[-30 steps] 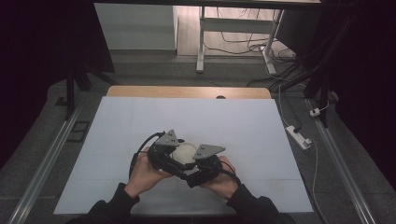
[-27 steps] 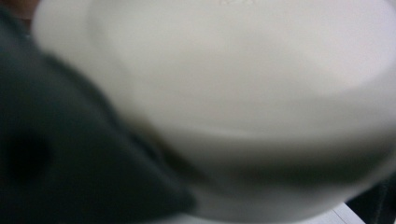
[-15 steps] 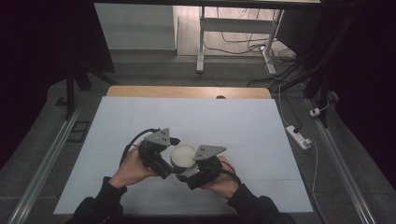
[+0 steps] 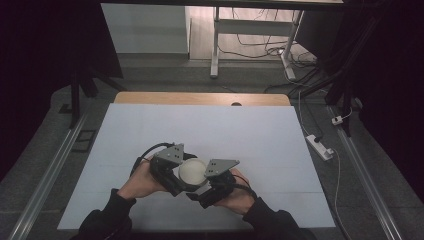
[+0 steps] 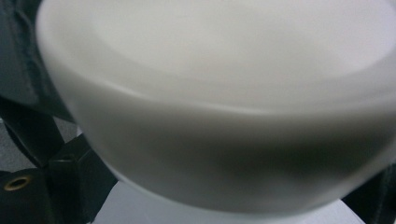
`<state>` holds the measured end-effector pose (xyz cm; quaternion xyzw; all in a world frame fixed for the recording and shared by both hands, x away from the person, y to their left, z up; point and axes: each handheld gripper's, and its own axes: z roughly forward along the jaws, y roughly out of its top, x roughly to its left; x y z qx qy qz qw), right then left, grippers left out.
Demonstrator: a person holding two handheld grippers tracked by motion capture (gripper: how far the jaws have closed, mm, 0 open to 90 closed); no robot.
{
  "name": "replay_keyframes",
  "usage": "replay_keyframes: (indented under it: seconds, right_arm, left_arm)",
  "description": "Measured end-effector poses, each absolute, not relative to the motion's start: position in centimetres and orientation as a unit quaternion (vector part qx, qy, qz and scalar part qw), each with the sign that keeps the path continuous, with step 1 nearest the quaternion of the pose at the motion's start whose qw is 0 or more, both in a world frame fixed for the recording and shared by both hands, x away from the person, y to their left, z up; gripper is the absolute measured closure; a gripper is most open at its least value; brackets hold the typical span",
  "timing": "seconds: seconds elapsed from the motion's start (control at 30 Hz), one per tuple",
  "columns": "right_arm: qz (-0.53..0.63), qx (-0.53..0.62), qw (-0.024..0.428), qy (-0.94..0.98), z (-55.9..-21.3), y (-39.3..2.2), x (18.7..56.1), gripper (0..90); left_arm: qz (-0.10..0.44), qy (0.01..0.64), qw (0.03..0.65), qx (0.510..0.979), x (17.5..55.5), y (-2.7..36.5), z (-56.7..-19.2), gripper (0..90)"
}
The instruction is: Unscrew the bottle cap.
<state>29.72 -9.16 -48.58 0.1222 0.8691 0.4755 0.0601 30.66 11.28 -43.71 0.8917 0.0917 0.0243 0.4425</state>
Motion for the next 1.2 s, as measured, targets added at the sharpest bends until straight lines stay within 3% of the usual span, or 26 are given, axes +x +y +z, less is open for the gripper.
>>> replay_keyframes:
  seconds: [0.37,0.53,0.73,1.0,1.2]
  right_arm:
    - [0.464,0.178,0.094,0.863,-48.6,-9.6,30.6,6.6]
    - [0.459,0.191,0.099,0.862,-48.7,-9.8,30.8,6.6]
    - [0.46,0.181,0.093,0.864,-48.7,-9.6,30.7,6.6]
    - [0.477,0.155,0.076,0.862,-48.5,-9.6,30.3,6.6]
    - [0.484,0.129,0.062,0.863,-48.4,-9.3,29.8,6.6]
  left_arm:
    - [0.085,0.239,0.42,0.871,29.9,9.0,-43.4,7.6]
    - [0.106,0.259,0.414,0.866,29.6,8.2,-43.6,7.4]
    - [0.087,0.228,0.431,0.869,29.8,9.1,-42.8,0.0]
    - [0.052,0.138,0.438,0.887,30.2,11.6,-42.1,0.9]
    - [0.023,0.085,0.437,0.895,30.3,11.4,-42.7,1.6]
